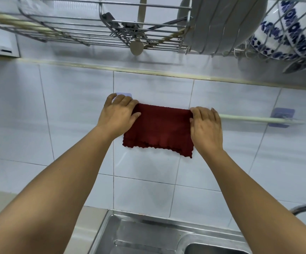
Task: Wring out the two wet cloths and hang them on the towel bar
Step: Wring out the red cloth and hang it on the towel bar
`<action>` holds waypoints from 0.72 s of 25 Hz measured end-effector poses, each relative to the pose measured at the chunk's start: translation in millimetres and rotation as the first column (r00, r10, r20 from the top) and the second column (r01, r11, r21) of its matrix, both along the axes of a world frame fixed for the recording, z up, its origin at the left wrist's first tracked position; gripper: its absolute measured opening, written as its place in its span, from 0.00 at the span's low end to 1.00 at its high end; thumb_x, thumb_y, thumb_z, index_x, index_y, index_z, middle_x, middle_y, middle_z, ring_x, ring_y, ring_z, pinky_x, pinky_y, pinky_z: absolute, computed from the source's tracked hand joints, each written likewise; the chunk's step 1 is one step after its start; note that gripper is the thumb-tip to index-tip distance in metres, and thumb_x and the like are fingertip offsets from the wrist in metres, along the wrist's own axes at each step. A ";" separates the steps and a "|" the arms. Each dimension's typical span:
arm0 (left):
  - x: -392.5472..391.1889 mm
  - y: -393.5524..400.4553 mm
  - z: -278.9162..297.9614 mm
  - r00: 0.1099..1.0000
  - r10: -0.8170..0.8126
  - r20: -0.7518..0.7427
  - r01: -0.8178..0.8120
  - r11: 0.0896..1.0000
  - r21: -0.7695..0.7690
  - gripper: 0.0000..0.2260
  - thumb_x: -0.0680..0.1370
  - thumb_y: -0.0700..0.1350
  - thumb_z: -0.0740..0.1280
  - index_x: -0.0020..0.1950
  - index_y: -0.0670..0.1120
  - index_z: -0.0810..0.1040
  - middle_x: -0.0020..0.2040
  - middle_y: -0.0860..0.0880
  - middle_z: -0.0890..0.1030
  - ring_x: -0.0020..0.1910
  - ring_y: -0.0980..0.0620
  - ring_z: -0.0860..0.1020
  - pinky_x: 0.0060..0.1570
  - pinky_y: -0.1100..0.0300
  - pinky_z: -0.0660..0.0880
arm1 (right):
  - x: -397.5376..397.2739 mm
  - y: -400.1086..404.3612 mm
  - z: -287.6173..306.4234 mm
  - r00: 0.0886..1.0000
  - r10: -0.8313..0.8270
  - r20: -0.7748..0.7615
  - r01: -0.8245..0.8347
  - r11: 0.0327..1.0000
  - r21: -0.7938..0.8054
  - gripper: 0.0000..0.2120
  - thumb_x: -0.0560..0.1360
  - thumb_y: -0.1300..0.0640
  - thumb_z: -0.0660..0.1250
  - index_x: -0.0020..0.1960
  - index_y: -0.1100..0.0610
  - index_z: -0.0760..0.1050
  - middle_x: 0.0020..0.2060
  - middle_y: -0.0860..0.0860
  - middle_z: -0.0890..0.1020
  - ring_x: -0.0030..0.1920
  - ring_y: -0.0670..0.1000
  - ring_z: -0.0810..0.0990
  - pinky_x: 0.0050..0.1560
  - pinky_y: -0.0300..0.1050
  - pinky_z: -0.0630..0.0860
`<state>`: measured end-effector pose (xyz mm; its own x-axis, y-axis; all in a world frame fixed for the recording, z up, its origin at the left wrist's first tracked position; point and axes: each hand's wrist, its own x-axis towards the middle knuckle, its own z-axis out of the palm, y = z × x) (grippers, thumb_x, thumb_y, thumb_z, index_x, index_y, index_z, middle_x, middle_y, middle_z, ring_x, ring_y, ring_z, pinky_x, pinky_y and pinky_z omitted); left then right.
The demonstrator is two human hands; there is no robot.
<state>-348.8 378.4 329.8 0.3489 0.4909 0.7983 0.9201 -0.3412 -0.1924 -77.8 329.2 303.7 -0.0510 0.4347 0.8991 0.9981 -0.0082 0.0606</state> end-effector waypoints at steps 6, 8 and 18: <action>-12.2 -0.6 -18.1 0.999 0.030 -0.036 -0.024 0.988 0.156 0.20 0.79 0.51 0.62 0.69 0.44 0.73 0.63 0.45 0.79 0.66 0.44 0.73 0.71 0.48 0.52 | -1.8 -3.3 -5.0 0.999 0.017 -0.033 -0.017 1.000 -0.026 0.17 0.78 0.62 0.60 0.66 0.55 0.69 0.63 0.51 0.76 0.69 0.53 0.69 0.75 0.53 0.53; -13.5 -1.5 -24.1 0.999 0.036 -0.029 -0.030 0.984 0.177 0.20 0.80 0.51 0.60 0.70 0.45 0.71 0.65 0.46 0.77 0.68 0.44 0.71 0.71 0.48 0.51 | -0.1 -4.4 -6.8 1.000 0.009 -0.021 -0.010 0.999 -0.044 0.19 0.78 0.64 0.60 0.68 0.54 0.67 0.65 0.50 0.74 0.71 0.51 0.66 0.75 0.53 0.51; -10.4 -6.4 -39.0 0.999 0.036 0.034 -0.043 0.973 0.227 0.20 0.80 0.51 0.59 0.70 0.46 0.71 0.66 0.47 0.76 0.67 0.45 0.71 0.70 0.49 0.55 | 6.0 -11.0 -12.4 0.999 -0.025 0.023 0.026 0.999 -0.037 0.29 0.76 0.65 0.63 0.74 0.54 0.61 0.73 0.51 0.67 0.75 0.53 0.61 0.75 0.53 0.47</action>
<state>-359.2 371.9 290.8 0.3080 0.3081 0.9001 0.9382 -0.2551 -0.2337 -71.8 318.1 291.3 -0.0598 0.4698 0.8808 0.9960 -0.0308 0.0841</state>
